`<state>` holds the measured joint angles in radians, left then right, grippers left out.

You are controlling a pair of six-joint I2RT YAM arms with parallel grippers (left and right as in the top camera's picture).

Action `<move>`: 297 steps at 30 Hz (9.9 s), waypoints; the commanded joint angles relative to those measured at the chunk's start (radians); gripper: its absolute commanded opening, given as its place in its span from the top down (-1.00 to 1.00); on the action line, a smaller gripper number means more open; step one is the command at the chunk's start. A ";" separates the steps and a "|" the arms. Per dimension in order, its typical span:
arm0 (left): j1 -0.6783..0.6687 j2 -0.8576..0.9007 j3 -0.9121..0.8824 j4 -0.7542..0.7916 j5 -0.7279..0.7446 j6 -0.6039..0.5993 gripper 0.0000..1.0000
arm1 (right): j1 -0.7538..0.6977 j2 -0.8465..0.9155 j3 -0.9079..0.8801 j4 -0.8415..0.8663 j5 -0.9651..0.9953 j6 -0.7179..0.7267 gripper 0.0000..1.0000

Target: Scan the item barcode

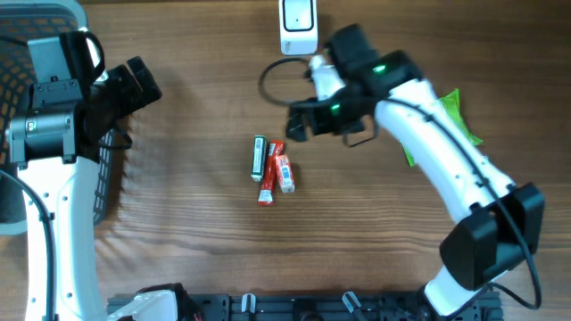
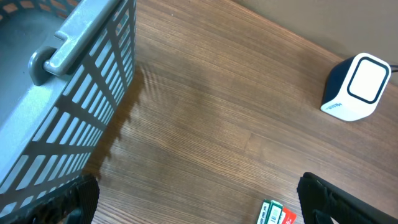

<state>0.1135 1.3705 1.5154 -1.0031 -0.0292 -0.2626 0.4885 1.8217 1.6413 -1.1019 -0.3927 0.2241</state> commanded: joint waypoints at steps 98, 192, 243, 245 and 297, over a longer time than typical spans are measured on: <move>0.004 -0.007 0.010 0.003 -0.006 0.020 -1.00 | -0.195 -0.038 -0.245 0.300 0.144 0.099 -1.00; 0.004 -0.007 0.010 0.003 -0.006 0.020 -1.00 | -0.171 -0.421 -0.047 0.065 0.278 -0.042 0.91; 0.004 -0.007 0.010 0.003 -0.006 0.020 -1.00 | 0.073 0.890 0.935 0.556 1.126 -0.789 0.91; 0.004 -0.007 0.010 0.003 -0.006 0.020 -1.00 | 0.073 0.890 0.935 0.549 1.125 -0.801 0.91; 0.004 -0.007 0.010 0.003 -0.006 0.020 -1.00 | -0.246 0.443 0.383 -0.469 0.637 -0.026 0.55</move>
<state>0.1135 1.3705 1.5150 -1.0027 -0.0292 -0.2626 0.2432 2.2650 2.0644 -1.5856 0.2173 0.1513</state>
